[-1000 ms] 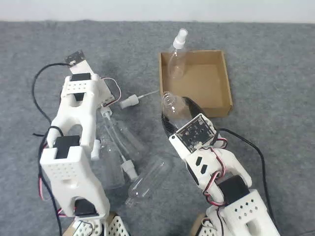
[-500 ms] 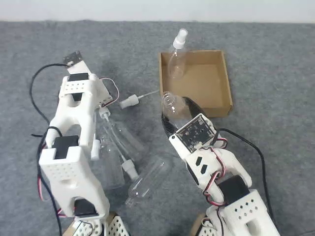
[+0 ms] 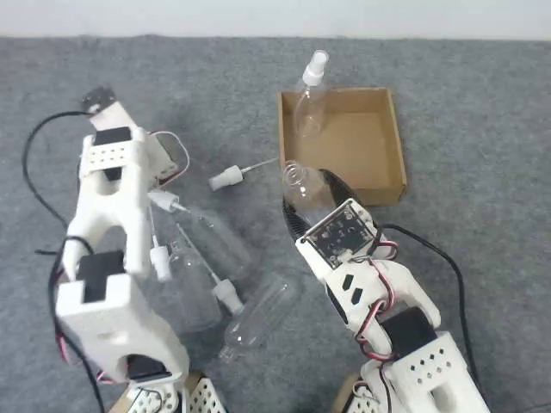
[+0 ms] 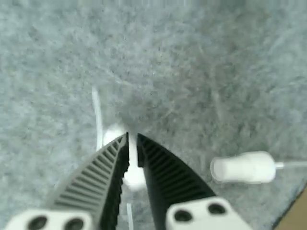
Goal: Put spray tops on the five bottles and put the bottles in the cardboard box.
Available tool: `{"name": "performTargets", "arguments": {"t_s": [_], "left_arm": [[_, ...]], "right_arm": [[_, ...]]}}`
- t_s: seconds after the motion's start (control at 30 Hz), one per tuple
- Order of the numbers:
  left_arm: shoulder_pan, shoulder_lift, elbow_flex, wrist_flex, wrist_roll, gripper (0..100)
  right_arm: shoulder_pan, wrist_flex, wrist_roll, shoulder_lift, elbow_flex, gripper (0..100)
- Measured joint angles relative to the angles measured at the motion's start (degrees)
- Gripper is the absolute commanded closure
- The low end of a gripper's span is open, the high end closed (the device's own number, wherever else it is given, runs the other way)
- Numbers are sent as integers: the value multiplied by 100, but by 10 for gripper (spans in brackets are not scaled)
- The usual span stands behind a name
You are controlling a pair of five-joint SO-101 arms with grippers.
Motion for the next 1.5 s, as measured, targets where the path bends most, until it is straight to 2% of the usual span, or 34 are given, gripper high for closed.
{"name": "performTargets", "arguments": {"t_s": [0.2,0.43,0.57,0.7,0.93,1.33,1.5], "left_arm": [[-53,-1073,1020,-536,18,990],[-35,-2347,2505,-1679,18,987],[-35,-2585,2989,-2163,18,914],[-35,-2585,2989,-2180,26,854],[-35,-2585,2989,-2031,299,848],[-35,-2576,2989,-1881,299,848],[-35,-1776,2338,-1336,308,848]], "right_arm": [[0,0,35,0,0,957],[0,0,53,0,0,957],[0,0,53,0,0,957],[0,0,53,0,0,957],[0,0,53,0,0,955],[0,0,53,0,0,954],[0,0,53,0,0,954]]}}
